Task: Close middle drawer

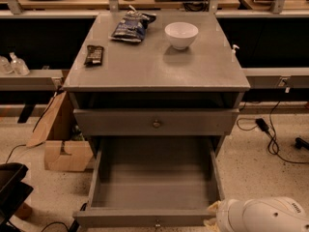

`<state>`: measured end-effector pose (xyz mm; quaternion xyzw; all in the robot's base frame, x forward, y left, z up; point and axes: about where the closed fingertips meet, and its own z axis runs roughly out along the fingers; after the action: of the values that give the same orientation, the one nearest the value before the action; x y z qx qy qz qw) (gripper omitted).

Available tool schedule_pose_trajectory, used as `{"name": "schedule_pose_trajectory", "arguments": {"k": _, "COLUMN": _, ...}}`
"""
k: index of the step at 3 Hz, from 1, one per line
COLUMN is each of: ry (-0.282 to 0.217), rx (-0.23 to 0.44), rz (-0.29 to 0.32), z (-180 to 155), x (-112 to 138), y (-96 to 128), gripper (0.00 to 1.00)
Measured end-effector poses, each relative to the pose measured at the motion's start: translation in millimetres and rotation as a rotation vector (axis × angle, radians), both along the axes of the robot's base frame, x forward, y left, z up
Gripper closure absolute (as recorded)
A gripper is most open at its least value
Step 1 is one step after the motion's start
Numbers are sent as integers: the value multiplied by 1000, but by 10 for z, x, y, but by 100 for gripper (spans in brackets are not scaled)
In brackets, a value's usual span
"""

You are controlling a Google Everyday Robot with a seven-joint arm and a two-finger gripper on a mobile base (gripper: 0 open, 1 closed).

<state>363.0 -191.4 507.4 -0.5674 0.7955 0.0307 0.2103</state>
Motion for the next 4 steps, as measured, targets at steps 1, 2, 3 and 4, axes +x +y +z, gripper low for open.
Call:
{"name": "schedule_pose_trajectory", "arguments": {"k": 1, "ry": 30, "rx": 20, "rz": -11, "z": -302, "x": -154, "y": -47, "gripper": 86}}
{"name": "schedule_pose_trajectory", "arguments": {"k": 2, "ry": 31, "rx": 21, "rz": -9, "z": -307, "x": -156, "y": -37, "gripper": 100}}
{"name": "schedule_pose_trajectory", "arguments": {"k": 3, "ry": 31, "rx": 21, "rz": -9, "z": -307, "x": -156, "y": -37, "gripper": 100}}
{"name": "schedule_pose_trajectory", "arguments": {"k": 4, "ry": 48, "rx": 52, "rz": 6, "z": -587, "x": -131, "y": 74, "gripper": 100}}
